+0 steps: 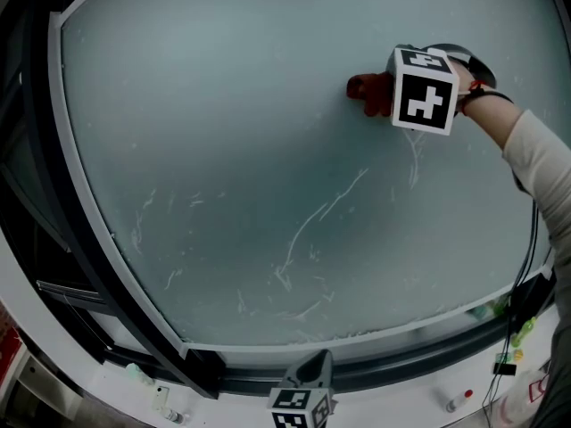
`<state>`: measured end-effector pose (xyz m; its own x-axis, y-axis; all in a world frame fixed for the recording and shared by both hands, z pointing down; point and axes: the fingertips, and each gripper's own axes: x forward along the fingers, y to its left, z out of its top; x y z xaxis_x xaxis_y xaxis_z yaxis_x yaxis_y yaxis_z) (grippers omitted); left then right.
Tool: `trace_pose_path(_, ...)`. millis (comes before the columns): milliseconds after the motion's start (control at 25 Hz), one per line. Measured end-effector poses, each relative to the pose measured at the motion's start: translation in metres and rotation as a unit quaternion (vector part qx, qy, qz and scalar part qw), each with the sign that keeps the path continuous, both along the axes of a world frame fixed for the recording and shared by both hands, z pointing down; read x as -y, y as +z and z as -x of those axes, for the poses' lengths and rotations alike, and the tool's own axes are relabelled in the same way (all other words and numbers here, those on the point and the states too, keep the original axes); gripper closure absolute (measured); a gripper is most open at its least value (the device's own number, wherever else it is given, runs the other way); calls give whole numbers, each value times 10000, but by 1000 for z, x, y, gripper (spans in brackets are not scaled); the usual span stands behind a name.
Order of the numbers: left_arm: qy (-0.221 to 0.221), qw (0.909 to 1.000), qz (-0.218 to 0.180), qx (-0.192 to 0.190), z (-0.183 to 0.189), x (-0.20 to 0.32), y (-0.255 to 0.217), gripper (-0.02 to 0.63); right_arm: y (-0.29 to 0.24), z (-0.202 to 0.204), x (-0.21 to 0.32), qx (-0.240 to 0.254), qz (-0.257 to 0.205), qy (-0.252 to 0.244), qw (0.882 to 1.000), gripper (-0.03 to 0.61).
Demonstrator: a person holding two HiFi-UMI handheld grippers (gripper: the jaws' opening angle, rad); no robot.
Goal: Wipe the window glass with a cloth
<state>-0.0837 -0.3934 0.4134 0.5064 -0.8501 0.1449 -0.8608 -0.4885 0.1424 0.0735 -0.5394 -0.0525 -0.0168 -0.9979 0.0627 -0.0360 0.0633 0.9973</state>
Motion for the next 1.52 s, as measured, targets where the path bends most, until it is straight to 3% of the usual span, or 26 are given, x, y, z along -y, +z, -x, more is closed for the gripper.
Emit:
trace_pose_path(280, 48, 10000, -21, -8, -5, -1, -2, 609, 43, 0, -27, 178, -18, -376, 9991, 531)
trace_pose_path(440, 79, 9999, -90, 49, -10, 1, -3, 609, 100, -6, -41, 642, 135, -629, 9959, 531)
trace_pose_path(840, 2, 9999, -119, 104, -19, 1, -5, 609, 288, 11, -69, 1917, 1128, -1205, 9675, 531)
trace_pose_path(1000, -46, 9998, -167, 116, -24, 0, -5, 609, 339, 16, -80, 2920, 1203, -1271, 9403, 531)
trace_pose_path(1240, -115, 9997, -187, 126, -24, -2, -3, 609, 393, 19, -108, 4399, 1169, -1127, 8833, 531)
trace_pose_path(1360, -161, 9996, -211, 114, -23, -6, -2, 609, 419, 22, -124, 5053, 1255, -975, 8482, 531)
trace_pose_path(1440, -161, 9995, -249, 128, -25, -9, -3, 609, 433, 22, -134, 5393, 1350, -880, 8266, 531)
trace_pose_path(1520, -148, 9994, -275, 132, -27, -12, -2, 609, 445, 22, -144, 5589, 1425, -810, 8129, 531)
